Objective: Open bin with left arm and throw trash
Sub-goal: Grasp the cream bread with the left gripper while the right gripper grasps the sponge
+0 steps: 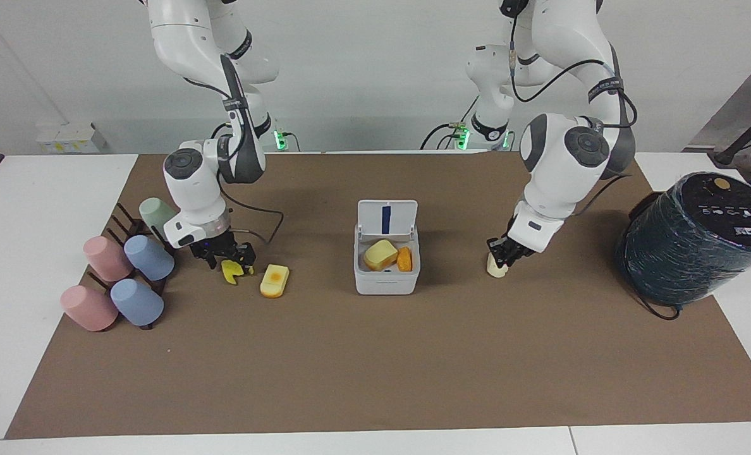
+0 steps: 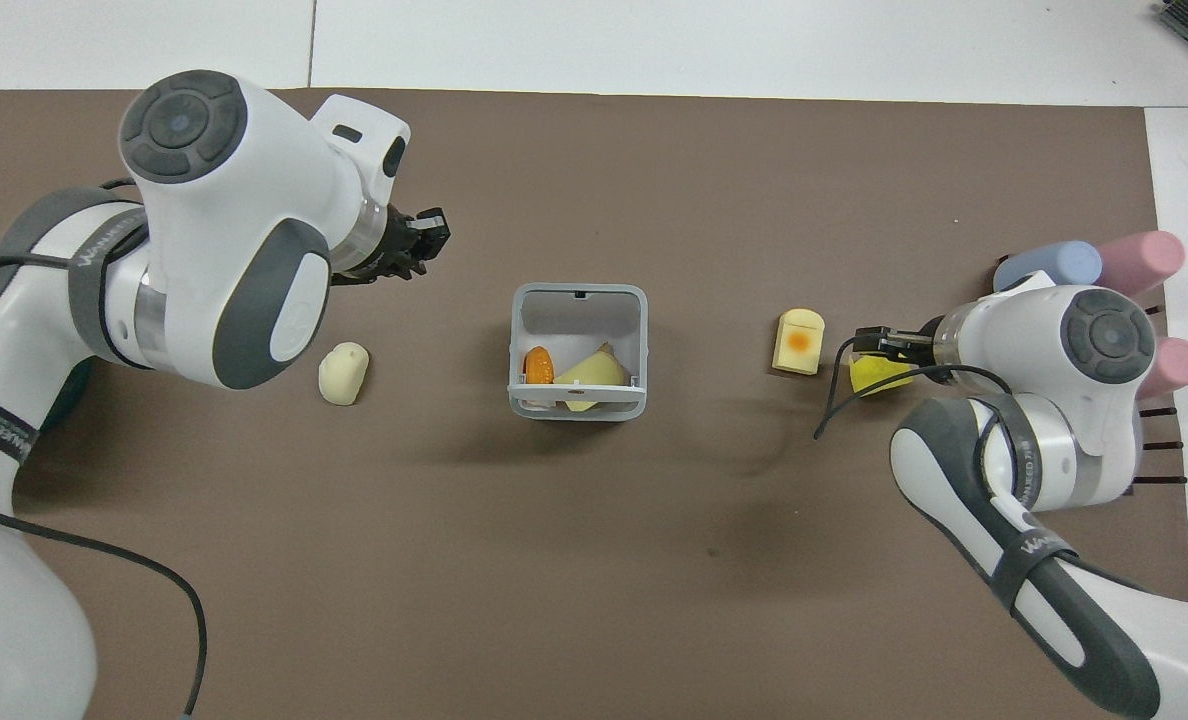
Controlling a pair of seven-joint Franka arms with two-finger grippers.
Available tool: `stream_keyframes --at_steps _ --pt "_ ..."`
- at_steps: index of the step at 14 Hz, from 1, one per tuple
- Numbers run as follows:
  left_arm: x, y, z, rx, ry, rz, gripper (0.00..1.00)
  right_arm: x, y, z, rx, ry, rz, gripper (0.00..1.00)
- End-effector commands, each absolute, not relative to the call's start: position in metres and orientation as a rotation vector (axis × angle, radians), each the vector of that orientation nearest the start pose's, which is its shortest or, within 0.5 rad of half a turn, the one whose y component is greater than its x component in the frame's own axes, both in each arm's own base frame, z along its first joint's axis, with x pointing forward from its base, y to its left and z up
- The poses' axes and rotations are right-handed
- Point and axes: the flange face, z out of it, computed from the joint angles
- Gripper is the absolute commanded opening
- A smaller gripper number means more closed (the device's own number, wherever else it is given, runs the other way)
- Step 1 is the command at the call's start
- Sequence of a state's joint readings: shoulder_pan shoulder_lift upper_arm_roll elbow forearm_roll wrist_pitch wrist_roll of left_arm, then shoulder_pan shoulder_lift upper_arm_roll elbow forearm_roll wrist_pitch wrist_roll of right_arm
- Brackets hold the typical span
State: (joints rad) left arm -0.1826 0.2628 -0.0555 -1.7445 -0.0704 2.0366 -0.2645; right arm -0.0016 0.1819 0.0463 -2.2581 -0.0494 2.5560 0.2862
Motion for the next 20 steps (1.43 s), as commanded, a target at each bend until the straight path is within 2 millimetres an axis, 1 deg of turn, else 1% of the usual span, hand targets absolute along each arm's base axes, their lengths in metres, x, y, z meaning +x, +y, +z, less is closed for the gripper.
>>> stream_keyframes --at_steps 1,2,3,4,5,6,7,8,9,10,11,13,14,16,17,18,19,20 --pt "0.583 -0.131 0.401 -3.226 0.01 -0.099 0.71 0.547 0.023 0.295 -3.112 0.322 -0.213 0.0" --pt "0.575 -0.128 0.388 -3.224 0.019 -0.125 0.76 0.55 0.024 0.3 -3.108 0.329 -0.232 0.0" --pt "0.568 -0.125 0.372 -3.221 0.038 -0.122 0.79 0.559 0.027 0.314 -3.098 0.344 -0.272 0.0" --pt "0.564 -0.125 0.362 -3.218 0.065 -0.123 0.79 0.567 0.032 0.33 -3.086 0.372 -0.304 0.0" --pt "0.56 -0.125 0.354 -3.217 0.075 -0.119 0.79 0.574 0.04 0.345 -3.079 0.397 -0.304 0.0" --pt "0.557 -0.125 0.348 -3.216 0.079 -0.114 0.79 0.581 0.06 0.362 -3.077 0.396 -0.289 0.0" --pt "0.555 -0.124 0.342 -3.215 0.078 -0.107 0.79 0.587 0.075 0.379 -3.076 0.425 -0.261 0.0" --pt "0.553 -0.124 0.335 -3.214 0.084 -0.102 0.79 0.592 0.096 0.391 -3.064 0.453 -0.257 0.0" --pt "0.551 -0.125 0.328 -3.213 0.091 -0.11 0.79 0.598 0.123 0.407 -3.037 0.479 -0.286 0.0" --pt "0.548 -0.126 0.323 -3.213 0.097 -0.112 0.77 0.601 0.145 0.416 -2.998 0.533 -0.289 0.0" --pt "0.547 -0.126 0.32 -3.212 0.097 -0.105 0.75 0.602 0.164 0.42 -2.926 0.592 -0.279 0.0" --pt "0.545 -0.128 0.312 -3.211 0.101 -0.085 0.69 0.607 0.192 0.436 -2.761 0.665 -0.279 0.0" --pt "0.545 -0.128 0.311 -3.21 0.104 -0.083 0.59 0.607 0.211 0.442 -2.701 0.671 -0.274 0.0" --pt "0.546 -0.13 0.312 -3.21 0.11 -0.088 0.31 0.603 0.248 0.453 -2.633 0.712 -0.261 0.0" --pt "0.548 -0.131 0.314 -3.211 0.11 -0.095 0.21 0.598 0.27 0.456 -2.612 0.737 -0.246 0.0" --pt "0.549 -0.131 0.316 -3.211 0.111 -0.1 0.12 0.591 0.289 0.453 -2.597 0.755 -0.235 0.0" --pt "0.551 -0.132 0.318 -3.212 0.111 -0.107 0.04 0.586 0.301 0.45 -2.595 0.756 -0.224 0.0" --pt "0.554 -0.132 0.318 -3.213 0.109 -0.104 0.0 0.581 0.311 0.443 -2.607 0.747 -0.201 0.0"
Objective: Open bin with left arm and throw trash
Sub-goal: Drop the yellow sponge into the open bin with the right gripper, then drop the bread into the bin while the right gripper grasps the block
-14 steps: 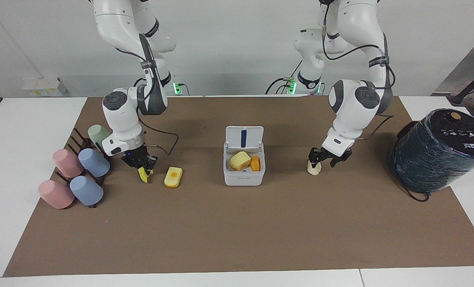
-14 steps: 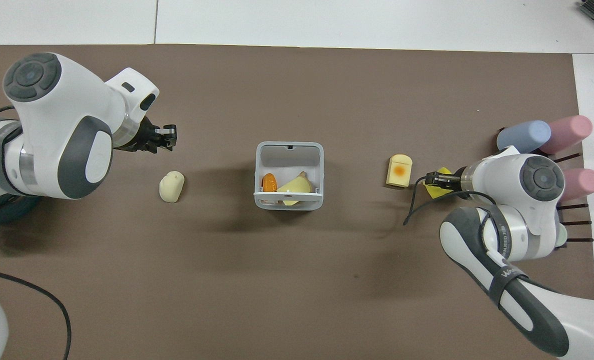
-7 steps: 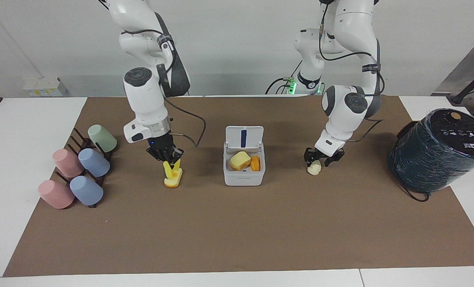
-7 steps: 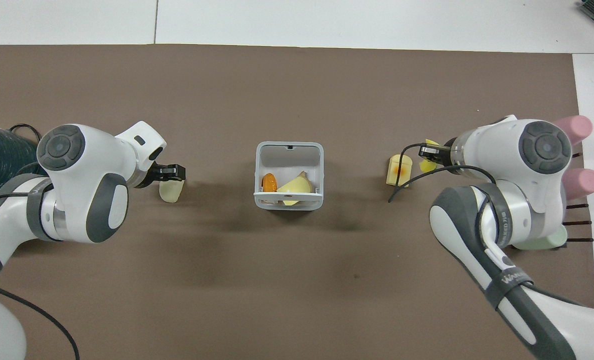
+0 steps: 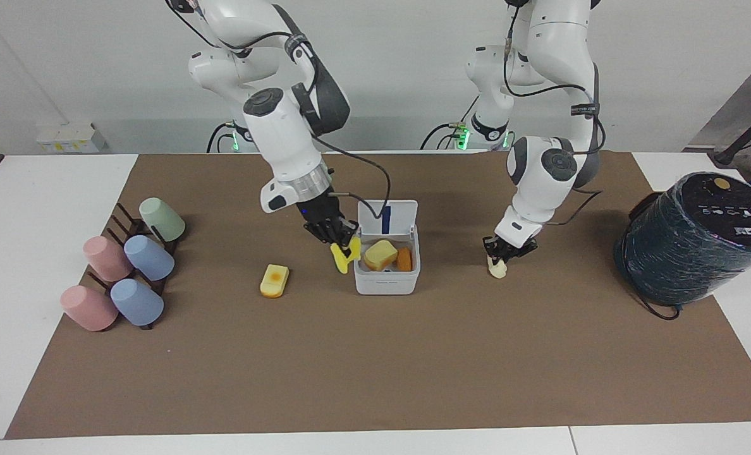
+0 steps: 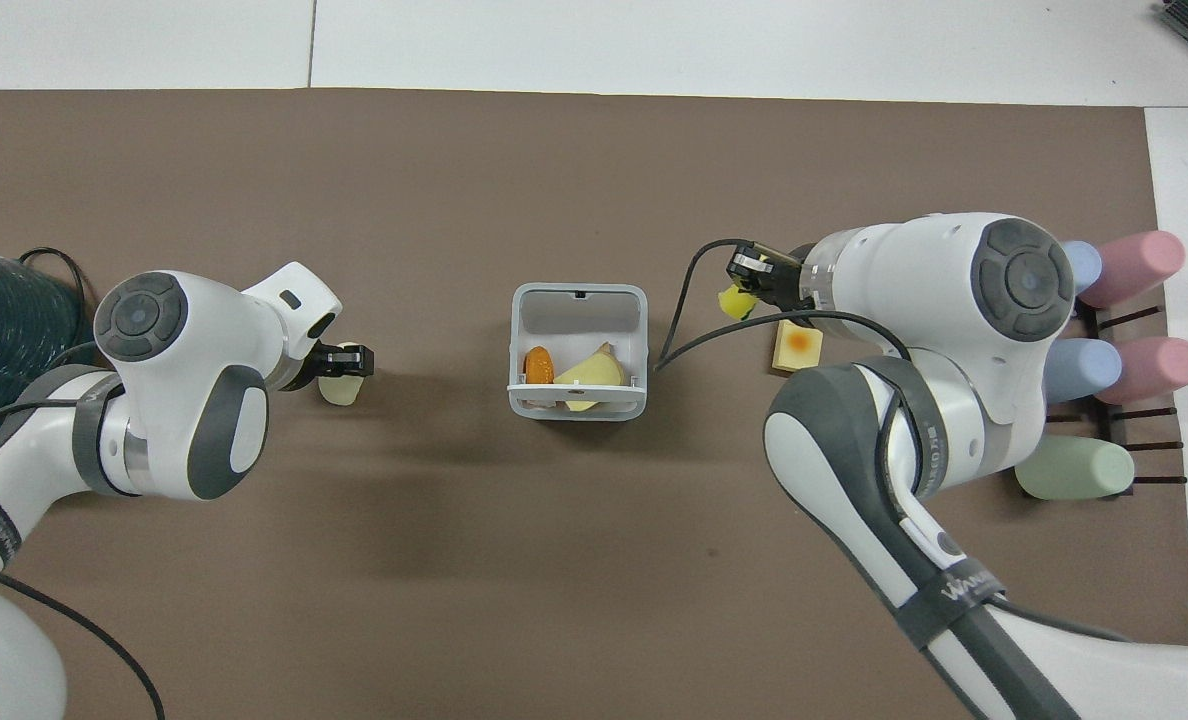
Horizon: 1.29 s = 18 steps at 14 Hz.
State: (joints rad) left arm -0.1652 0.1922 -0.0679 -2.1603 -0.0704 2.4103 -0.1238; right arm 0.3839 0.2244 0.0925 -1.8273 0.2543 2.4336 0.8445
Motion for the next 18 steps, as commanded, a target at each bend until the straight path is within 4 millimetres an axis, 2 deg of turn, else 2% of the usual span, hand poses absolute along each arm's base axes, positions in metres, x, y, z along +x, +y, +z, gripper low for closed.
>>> stream_keyframes --at_steps 1,2,3,4,6,8,9,10,13,14,16,18 --pt "0.56 -0.134 0.325 -3.215 0.11 -0.119 0.0 0.572 0.322 0.436 -2.622 0.735 -0.177 0.0" --pt "0.564 -0.135 0.331 -3.216 0.109 -0.123 0.0 0.563 0.335 0.432 -2.642 0.717 -0.155 0.2" --pt "0.569 -0.136 0.338 -3.217 0.108 -0.123 0.0 0.558 0.341 0.43 -2.651 0.731 -0.126 0.48" --pt "0.572 -0.138 0.343 -3.219 0.105 -0.115 0.0 0.555 0.343 0.43 -2.663 0.746 -0.105 0.84" --pt "0.578 -0.14 0.358 -3.219 0.105 -0.092 0.0 0.557 0.344 0.438 -2.672 0.751 -0.113 1.0" --pt "0.584 -0.146 0.38 -3.222 0.066 -0.044 0.0 0.558 0.341 0.44 -2.691 0.735 -0.135 1.0" --pt "0.587 -0.151 0.393 -3.223 0.043 -0.025 0.0 0.563 0.334 0.443 -2.719 0.72 -0.155 1.0" --pt "0.587 -0.169 0.407 -3.226 0.035 -0.017 0.0 0.569 0.32 0.444 -2.791 0.676 -0.213 1.0" --pt "0.581 -0.217 0.428 -3.242 -0.111 -0.056 0.0 0.589 0.274 0.441 -2.907 0.613 -0.313 1.0" --pt "0.579 -0.229 0.435 -3.249 -0.159 -0.074 0.0 0.595 0.252 0.437 -2.943 0.56 -0.322 1.0" --pt "0.574 -0.259 0.447 -3.297 -0.247 -0.087 0.0 0.599 0.209 0.419 -3.004 0.451 -0.309 1.0" --pt "0.572 -0.278 0.452 -3.306 -0.367 -0.109 0.0 0.595 0.172 0.392 -3.049 0.385 -0.268 1.0"
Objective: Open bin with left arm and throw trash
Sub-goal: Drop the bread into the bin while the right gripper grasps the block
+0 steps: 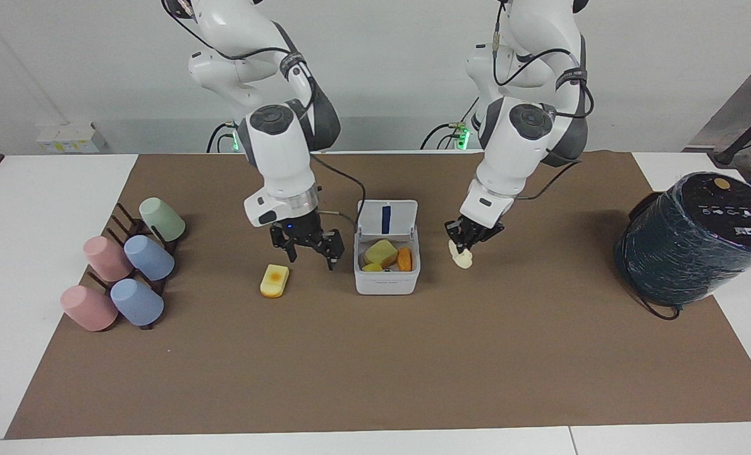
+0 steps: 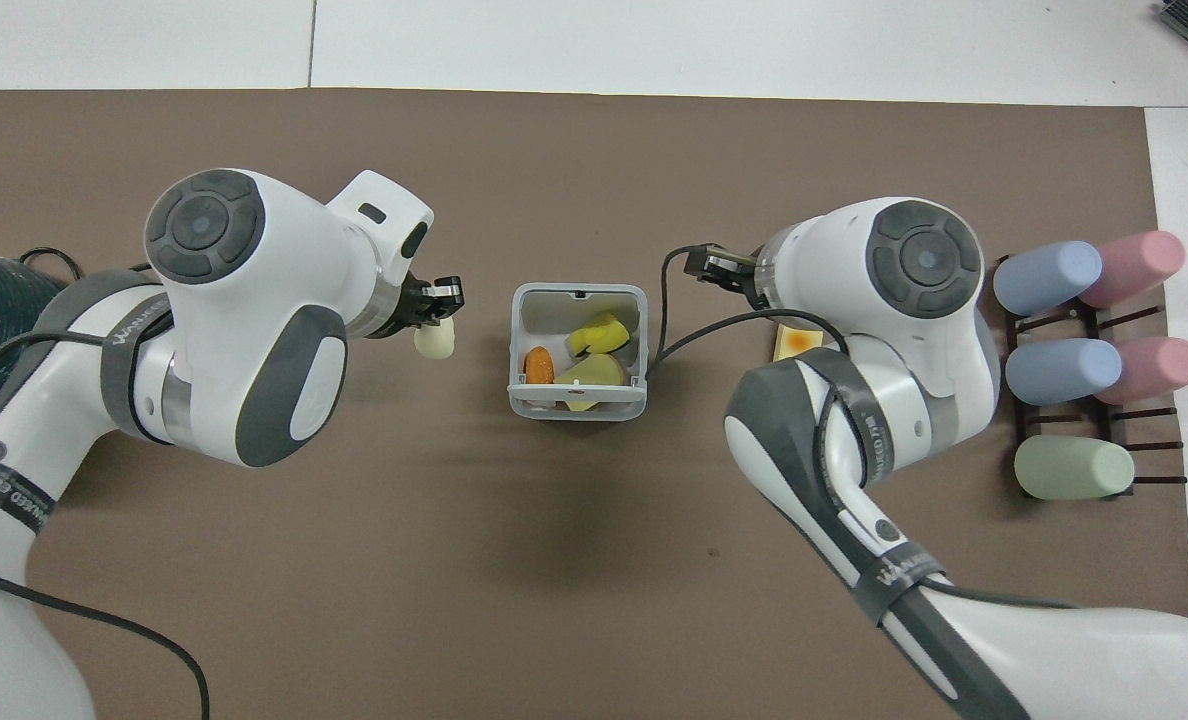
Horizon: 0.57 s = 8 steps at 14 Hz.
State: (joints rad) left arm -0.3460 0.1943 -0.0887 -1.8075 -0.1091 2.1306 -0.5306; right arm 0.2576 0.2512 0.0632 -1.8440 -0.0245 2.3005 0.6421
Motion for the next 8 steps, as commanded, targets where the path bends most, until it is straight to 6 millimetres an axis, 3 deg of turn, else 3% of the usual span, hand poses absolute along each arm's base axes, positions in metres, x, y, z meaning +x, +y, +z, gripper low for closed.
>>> stream_keyframes --at_steps 1,4,5,6,8 --pt "0.567 -0.293 0.454 -3.316 -0.398 -0.131 0.0 0.591 0.161 0.378 -3.058 0.36 -0.269 1.0" --pt "0.549 -0.336 0.449 -3.347 -0.491 -0.187 0.01 0.576 0.121 0.332 -3.087 0.317 -0.241 1.0" --pt "0.546 -0.34 0.448 -3.345 -0.517 -0.181 0.06 0.572 0.113 0.32 -3.085 0.322 -0.247 1.0" --pt "0.543 -0.346 0.448 -3.348 -0.511 -0.179 0.12 0.57 0.11 0.314 -3.077 0.322 -0.271 1.0" --pt "0.538 -0.353 0.449 -3.35 -0.489 -0.172 0.4 0.565 0.106 0.302 -3.074 0.332 -0.272 1.0"
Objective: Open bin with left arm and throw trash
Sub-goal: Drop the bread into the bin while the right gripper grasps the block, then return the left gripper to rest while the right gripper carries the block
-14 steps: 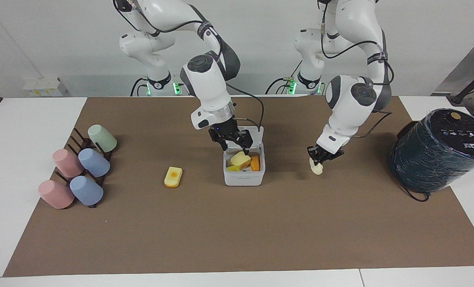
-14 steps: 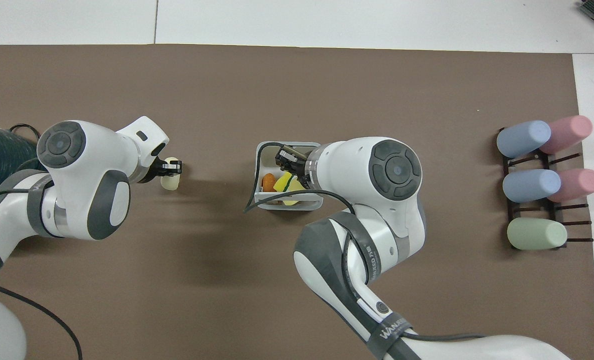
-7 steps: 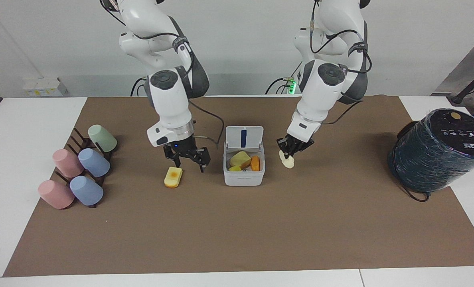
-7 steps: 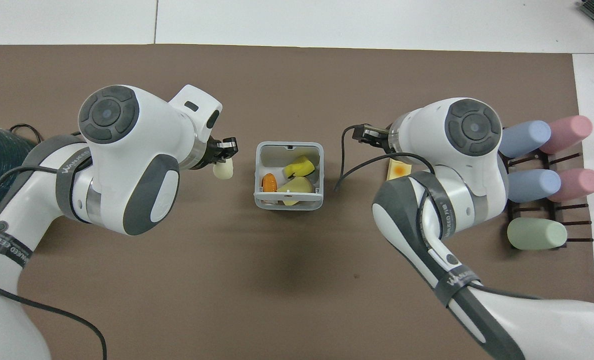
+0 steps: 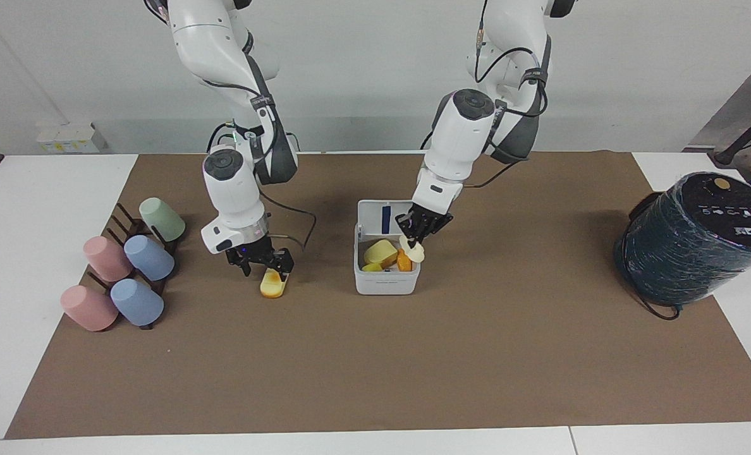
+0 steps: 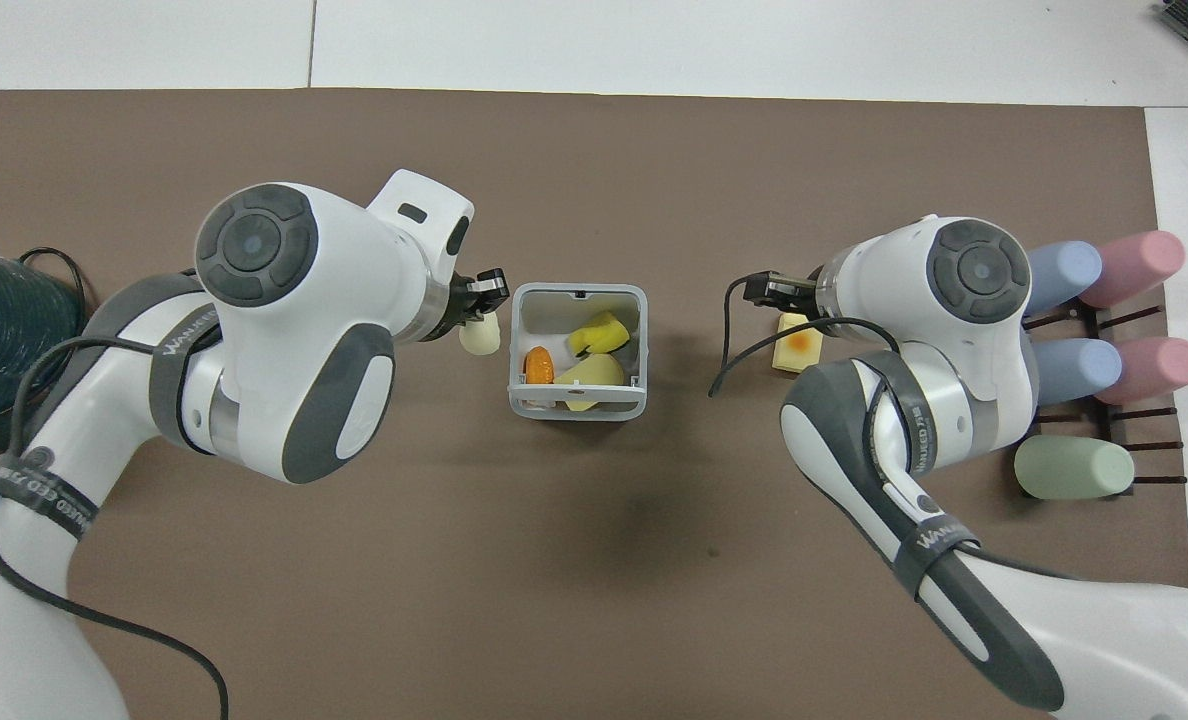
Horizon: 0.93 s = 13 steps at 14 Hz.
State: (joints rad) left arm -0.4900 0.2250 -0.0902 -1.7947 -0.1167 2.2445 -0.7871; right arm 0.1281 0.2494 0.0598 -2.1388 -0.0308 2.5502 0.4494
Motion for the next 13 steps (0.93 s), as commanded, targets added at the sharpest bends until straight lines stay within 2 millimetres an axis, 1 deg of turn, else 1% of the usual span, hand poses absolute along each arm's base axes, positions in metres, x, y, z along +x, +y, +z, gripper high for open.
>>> stream_keyframes --at_steps 1,2,3,4,5,6,7,8,9,10,11,12,13 --pt "0.538 -0.353 0.448 -3.349 -0.491 -0.168 0.5 0.564 0.106 0.3 -3.074 0.332 -0.267 1.0" --pt "0.537 -0.354 0.45 -3.346 -0.492 -0.16 0.62 0.563 0.11 0.295 -3.076 0.323 -0.258 0.95" --pt "0.535 -0.356 0.45 -3.344 -0.498 -0.151 0.68 0.564 0.112 0.293 -3.069 0.317 -0.279 0.91" --pt "0.533 -0.359 0.45 -3.342 -0.5 -0.142 0.71 0.562 0.114 0.287 -3.063 0.311 -0.293 0.86" --pt "0.533 -0.359 0.451 -3.339 -0.497 -0.134 0.73 0.56 0.115 0.282 -3.052 0.306 -0.323 0.75" --pt "0.534 -0.356 0.456 -3.337 -0.5 -0.132 0.73 0.56 0.115 0.28 -3.046 0.305 -0.338 0.56" --pt "0.537 -0.348 0.463 -3.329 -0.514 -0.121 0.73 0.56 0.115 0.279 -3.046 0.308 -0.335 0.24" --pt "0.542 -0.339 0.472 -3.31 -0.523 -0.095 0.73 0.561 0.115 0.279 -3.044 0.322 -0.335 0.0" --pt "0.552 -0.324 0.484 -3.289 -0.535 -0.073 0.73 0.561 0.115 0.28 -3.043 0.326 -0.335 0.0" --pt "0.563 -0.303 0.494 -3.273 -0.548 -0.056 0.73 0.564 0.114 0.284 -3.037 0.333 -0.347 0.0" --pt "0.57 -0.287 0.503 -3.273 -0.514 -0.045 0.73 0.569 0.116 0.292 -3.025 0.35 -0.37 0.0" --pt "0.579 -0.264 0.508 -3.271 -0.457 -0.03 0.73 0.575 0.118 0.303 -3.012 0.387 -0.385 0.0" --pt "0.587 -0.235 0.516 -3.27 -0.405 -0.018 0.73 0.577 0.124 0.312 -3.001 0.424 -0.382 0.0"
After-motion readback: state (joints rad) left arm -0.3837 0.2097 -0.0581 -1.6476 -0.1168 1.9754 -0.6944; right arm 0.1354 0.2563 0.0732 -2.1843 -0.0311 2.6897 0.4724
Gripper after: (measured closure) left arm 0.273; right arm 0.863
